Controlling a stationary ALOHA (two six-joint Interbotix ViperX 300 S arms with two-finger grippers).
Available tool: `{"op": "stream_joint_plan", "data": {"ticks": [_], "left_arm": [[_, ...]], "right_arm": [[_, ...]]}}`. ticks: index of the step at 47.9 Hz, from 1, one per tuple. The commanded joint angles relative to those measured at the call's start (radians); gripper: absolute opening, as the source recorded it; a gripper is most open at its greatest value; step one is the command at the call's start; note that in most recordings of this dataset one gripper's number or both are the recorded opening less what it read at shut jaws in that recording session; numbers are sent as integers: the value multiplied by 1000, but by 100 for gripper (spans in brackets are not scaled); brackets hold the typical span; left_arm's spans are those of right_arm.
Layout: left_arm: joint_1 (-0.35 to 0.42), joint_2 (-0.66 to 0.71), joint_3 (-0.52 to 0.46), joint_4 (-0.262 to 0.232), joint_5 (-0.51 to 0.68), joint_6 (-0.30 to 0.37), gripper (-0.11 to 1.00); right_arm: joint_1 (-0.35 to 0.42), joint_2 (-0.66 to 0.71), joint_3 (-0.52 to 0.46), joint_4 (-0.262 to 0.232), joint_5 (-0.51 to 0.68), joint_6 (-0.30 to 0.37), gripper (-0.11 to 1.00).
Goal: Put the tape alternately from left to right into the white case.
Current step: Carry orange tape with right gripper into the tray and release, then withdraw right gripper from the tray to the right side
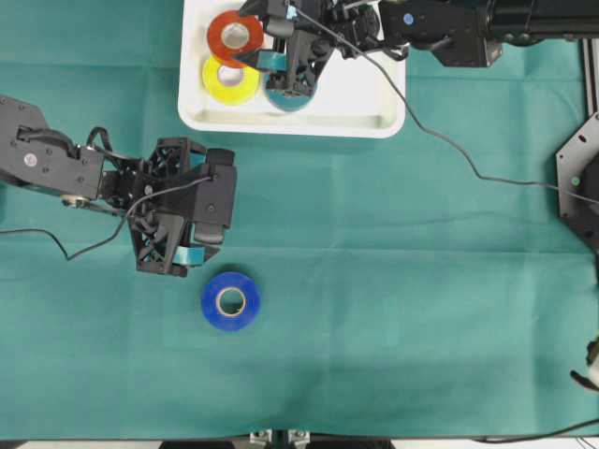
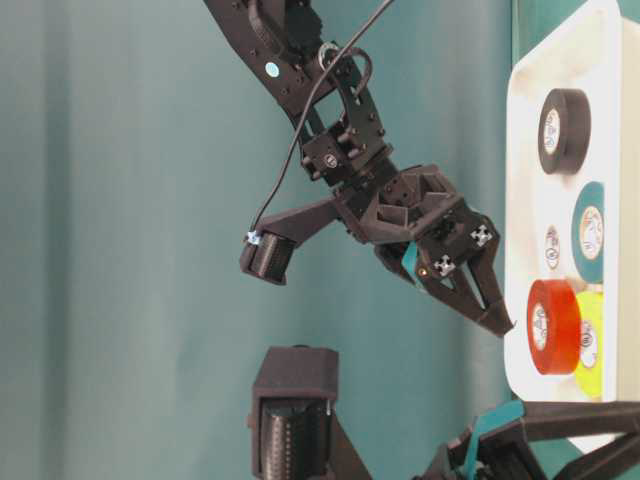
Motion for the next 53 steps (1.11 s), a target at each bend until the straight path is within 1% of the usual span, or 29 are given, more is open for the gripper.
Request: {"op": "stream_joint_plan", "data": {"ticks": [1, 13, 26, 36, 53], "left_arm": [[-3, -28, -11, -2, -6, 0, 57], [-3, -28, -12, -2, -6, 0, 57], [-3, -28, -12, -2, -6, 0, 57], [-3, -28, -12, -2, -6, 0, 57], [-3, -28, -14, -2, -6, 0, 57]], "right_arm": [[0, -18, -12, -2, -8, 2, 76], [0, -18, -9, -2, -8, 3, 76], [6, -32, 26, -3, -9, 6, 76], [32, -106, 94, -2, -9, 6, 76], [101, -222, 219, -2, -21, 8, 76]]}}
